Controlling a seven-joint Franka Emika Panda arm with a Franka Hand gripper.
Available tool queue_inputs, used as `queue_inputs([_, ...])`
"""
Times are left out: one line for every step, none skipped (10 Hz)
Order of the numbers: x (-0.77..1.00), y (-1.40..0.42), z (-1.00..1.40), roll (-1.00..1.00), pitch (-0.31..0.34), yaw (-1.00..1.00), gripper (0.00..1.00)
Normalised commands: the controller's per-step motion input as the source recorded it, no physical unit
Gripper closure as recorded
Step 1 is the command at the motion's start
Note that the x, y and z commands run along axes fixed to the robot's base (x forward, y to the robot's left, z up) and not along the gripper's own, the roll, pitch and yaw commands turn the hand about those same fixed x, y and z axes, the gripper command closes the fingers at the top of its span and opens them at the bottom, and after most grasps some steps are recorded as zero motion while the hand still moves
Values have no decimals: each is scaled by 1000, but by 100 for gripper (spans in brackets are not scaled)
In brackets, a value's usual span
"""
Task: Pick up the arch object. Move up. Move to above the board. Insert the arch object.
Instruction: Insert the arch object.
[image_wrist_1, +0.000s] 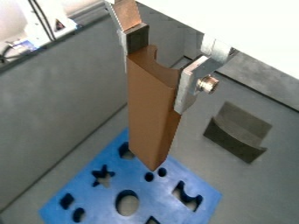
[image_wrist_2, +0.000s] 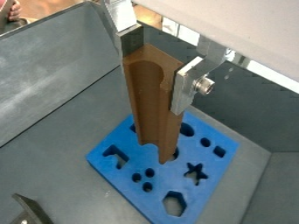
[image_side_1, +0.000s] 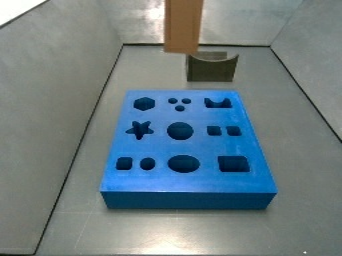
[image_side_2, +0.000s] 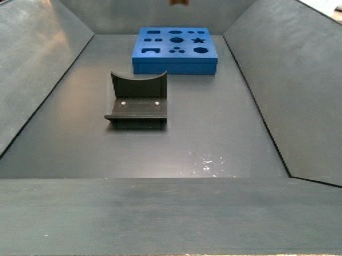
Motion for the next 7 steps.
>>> queue_inputs([1000,191,-443,13,0,-46,100])
queue_inputs([1000,157,-446,13,0,-6,100])
queue_inputs([1000,74,-466,34,0,0,100])
queue_inputs([986,0,-489,93,0,0,100])
queue_inputs([989,0,-426,91,0,6,100])
queue_inputs([997,0,-391,90,0,14,100])
queue_inputs([1000,0,-303,64,0,6,100])
